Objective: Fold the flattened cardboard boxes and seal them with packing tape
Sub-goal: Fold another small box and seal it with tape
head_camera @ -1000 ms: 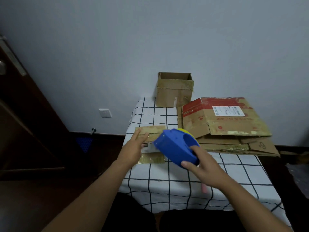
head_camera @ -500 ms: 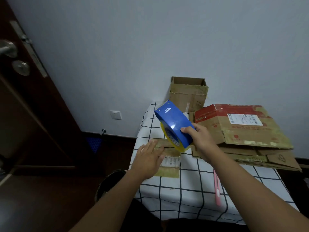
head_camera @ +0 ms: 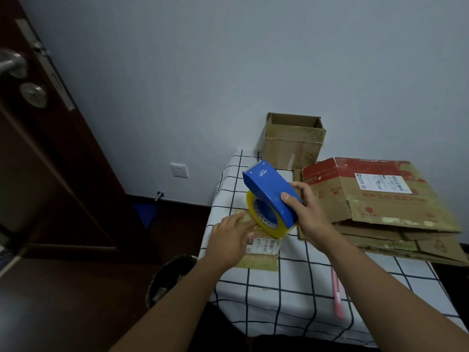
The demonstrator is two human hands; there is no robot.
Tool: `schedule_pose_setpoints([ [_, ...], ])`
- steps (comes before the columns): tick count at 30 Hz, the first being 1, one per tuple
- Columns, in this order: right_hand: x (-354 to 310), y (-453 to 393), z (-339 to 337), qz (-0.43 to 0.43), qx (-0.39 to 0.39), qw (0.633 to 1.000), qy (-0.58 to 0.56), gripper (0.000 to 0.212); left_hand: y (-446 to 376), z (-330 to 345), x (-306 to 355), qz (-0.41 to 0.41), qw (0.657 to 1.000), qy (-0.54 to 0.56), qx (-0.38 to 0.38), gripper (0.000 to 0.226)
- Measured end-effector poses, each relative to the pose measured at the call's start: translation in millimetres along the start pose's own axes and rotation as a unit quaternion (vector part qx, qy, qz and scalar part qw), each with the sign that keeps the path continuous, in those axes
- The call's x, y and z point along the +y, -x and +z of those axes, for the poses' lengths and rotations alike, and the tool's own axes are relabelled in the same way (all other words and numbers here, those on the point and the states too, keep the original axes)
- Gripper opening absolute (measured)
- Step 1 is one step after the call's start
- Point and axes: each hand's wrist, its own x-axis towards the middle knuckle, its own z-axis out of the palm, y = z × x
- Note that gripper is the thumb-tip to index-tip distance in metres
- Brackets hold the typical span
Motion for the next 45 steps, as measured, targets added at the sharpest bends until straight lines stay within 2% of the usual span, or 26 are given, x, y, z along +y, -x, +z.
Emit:
schedule_pose_setpoints([
  [3,-6.7,3.0,-6.8,-0.058,-0.017,0.996,0.071,0.033,0.3,0.4,1.7,-0.003,1.000,0.003,0.005,0.040],
  [6,-5.9,4.8,-8.6,-0.109,-0.033,0.982,0.153,0.032,1.2,1.0,3.8,-0.010,1.000,0.009,0.007,0.040],
  [9,2.0,8.1,-3.9,-0.109,-0.026,0.976,0.187,0.032,2.5,1.6,6.0,-0.011,1.000,0.012,0.008,0.039],
  [13,11.0,7.3,4.1,-0.130,0.001,0.950,0.286,0.076,2.8,1.9,7.5,-0.009,1.000,0.009,0.006,0.039],
  [16,8.1,1.3,5.3,-0.148,0.020,0.951,0.270,0.077,3.2,0.8,9.4,-0.019,1.000,0.023,0.005,0.040],
  [20,-1.1,-2.2,-2.5,-0.147,-0.034,0.963,0.224,0.074,2.0,0.8,8.8,-0.016,0.998,0.048,0.021,0.040],
  [22,-6.4,-3.3,-9.7,-0.140,-0.062,0.963,0.221,0.074,1.1,0.4,6.9,-0.028,0.994,0.096,0.039,0.044],
  [25,-15.5,-5.1,-18.3,-0.135,-0.090,0.954,0.252,0.073,0.2,-4.7,8.1,-0.040,0.988,0.137,0.051,0.046],
  [28,-16.4,-12.1,-17.4,-0.133,-0.107,0.936,0.307,0.073,-5.5,-8.5,8.5,-0.067,0.988,0.136,0.014,0.049],
  [29,-15.6,-14.9,-16.0,-0.132,-0.111,0.932,0.319,0.073,-7.9,-12.2,8.5,-0.084,0.982,0.172,-0.001,0.048],
  [30,-15.2,-17.3,-15.1,-0.131,-0.114,0.930,0.324,0.074,-10.9,-18.7,9.3,-0.112,0.964,0.243,-0.012,0.048],
  [33,-15.1,-22.3,-14.9,-0.128,-0.116,0.927,0.333,0.073,-18.7,-47.6,15.5,-0.197,0.863,0.466,0.007,0.036],
  [35,-14.7,-22.8,-14.9,-0.131,-0.113,0.926,0.335,0.072,-24.3,-63.2,17.6,-0.225,0.801,0.553,0.036,0.026],
  [37,-14.2,-22.2,-14.7,-0.137,-0.107,0.928,0.331,0.071,-29.4,-72.1,19.8,-0.239,0.736,0.633,0.024,0.021],
  [38,-13.9,-21.5,-14.5,-0.140,-0.105,0.928,0.329,0.070,-31.4,-74.6,20.4,-0.246,0.714,0.655,0.009,0.023],
  [42,-15.0,-18.0,-14.2,-0.150,-0.103,0.927,0.328,0.065,-39.9,-75.3,18.2,-0.270,0.678,0.683,-0.027,0.021],
  [45,-13.3,-16.8,-15.8,-0.152,-0.099,0.930,0.320,0.064,-42.0,-74.7,15.5,-0.283,0.675,0.680,-0.025,0.024],
])
